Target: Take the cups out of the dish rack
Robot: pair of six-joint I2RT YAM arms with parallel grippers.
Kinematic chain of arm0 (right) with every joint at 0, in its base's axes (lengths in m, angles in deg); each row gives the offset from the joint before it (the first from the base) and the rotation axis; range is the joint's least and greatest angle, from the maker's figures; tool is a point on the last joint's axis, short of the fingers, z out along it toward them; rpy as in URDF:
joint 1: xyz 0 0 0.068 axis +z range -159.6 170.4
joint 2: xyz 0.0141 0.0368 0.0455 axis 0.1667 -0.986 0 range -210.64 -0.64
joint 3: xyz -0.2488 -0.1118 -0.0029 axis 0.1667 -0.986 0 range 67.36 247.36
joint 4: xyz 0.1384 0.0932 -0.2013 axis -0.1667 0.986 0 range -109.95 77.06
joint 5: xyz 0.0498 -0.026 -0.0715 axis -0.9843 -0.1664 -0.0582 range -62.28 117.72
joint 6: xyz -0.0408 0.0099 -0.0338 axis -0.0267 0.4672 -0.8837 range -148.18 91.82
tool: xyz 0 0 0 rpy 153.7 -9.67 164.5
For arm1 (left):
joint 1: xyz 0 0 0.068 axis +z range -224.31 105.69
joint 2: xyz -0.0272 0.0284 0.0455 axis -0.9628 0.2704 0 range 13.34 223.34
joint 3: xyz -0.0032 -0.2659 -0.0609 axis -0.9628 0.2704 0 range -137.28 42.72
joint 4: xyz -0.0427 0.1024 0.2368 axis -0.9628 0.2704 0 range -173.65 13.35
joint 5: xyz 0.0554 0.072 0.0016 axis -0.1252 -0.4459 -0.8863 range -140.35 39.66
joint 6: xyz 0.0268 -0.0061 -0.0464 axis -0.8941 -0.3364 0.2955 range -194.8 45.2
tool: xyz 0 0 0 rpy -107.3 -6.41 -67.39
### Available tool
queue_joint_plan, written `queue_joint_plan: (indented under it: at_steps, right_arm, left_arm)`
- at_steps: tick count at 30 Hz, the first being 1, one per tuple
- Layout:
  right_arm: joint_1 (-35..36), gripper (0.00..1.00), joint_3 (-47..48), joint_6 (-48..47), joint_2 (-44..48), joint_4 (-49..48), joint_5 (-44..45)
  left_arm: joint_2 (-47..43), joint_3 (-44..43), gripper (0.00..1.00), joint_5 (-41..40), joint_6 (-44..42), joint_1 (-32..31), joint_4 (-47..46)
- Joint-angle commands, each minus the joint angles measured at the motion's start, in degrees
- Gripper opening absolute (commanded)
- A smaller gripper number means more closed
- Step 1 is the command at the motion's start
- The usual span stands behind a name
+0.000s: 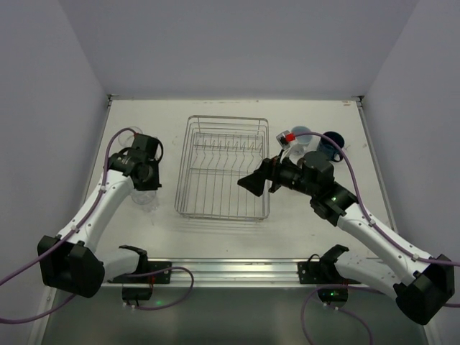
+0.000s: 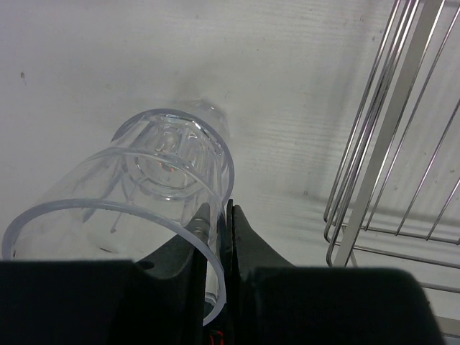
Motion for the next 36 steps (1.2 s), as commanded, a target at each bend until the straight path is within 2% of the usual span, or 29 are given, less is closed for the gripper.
queue_joint_plan:
  at_steps: [1,7,12,16,21,24,25,26,27,28,33,36]
  right_arm:
    - [-0.3,0.99,-0.2,-1.5,1.4,0.1,2.3]
    - [-0.2,0.99,0.0,-1.5,0.9,0.1,3.0]
    - [-0.2,0.99,-0.1,-1.6,0.5,0.1,3.5]
    - [-0.3,0.99,-0.4,-1.8,0.5,0.1,4.4]
    - [-0.2,0.99,-0.7,-2.2,1.1,0.1,6.5]
    - [-0.2,0.99,-0.3,-2.4,1.5,0.1,7.3]
    - [-0.3,0.99,-0.1,-2.4,1.5,1.4,7.3]
    - [-0.3,0.99,0.1,-2.4,1.6,1.5,7.3]
    - [-0.2,0.99,0.3,-2.4,1.8,1.5,7.6]
    - [-0.2,0.99,0.4,-2.4,2.0,1.4,7.9]
    - [-0.2,0.99,1.3,-1.9,6.5,1.4,10.2]
    - [-0.3,0.99,1.8,-1.5,12.3,2.7,15.8]
  left_arm:
    - [0.6,-2.3,0.0,1.6,-1.7,0.5,1.3]
    - [1.7,-0.2,0.01,2.5,-2.2,0.7,1.9]
    - [3.5,1.2,0.07,3.7,-2.0,1.0,-0.4]
    - [4.0,1.2,0.28,3.2,-1.6,1.0,-3.5]
    - [4.0,0.4,0.39,2.5,-1.5,1.0,-5.6]
    - [2.2,0.6,0.55,1.8,-1.6,1.0,-6.2]
    - [1.5,-0.2,0.7,1.7,-1.7,1.0,-6.2]
    - [0.8,-0.8,0.78,1.6,-1.8,1.0,-6.1]
    - [-0.9,-2.7,0.95,1.7,-1.8,1.0,-6.2]
    - [-1.8,-3.8,1.0,2.0,-1.8,0.9,-6.2]
    - [-9.5,-11.4,1.0,8.0,-2.9,0.8,-11.9]
    - [-15.0,-13.8,1.0,11.7,-3.0,0.8,-18.4]
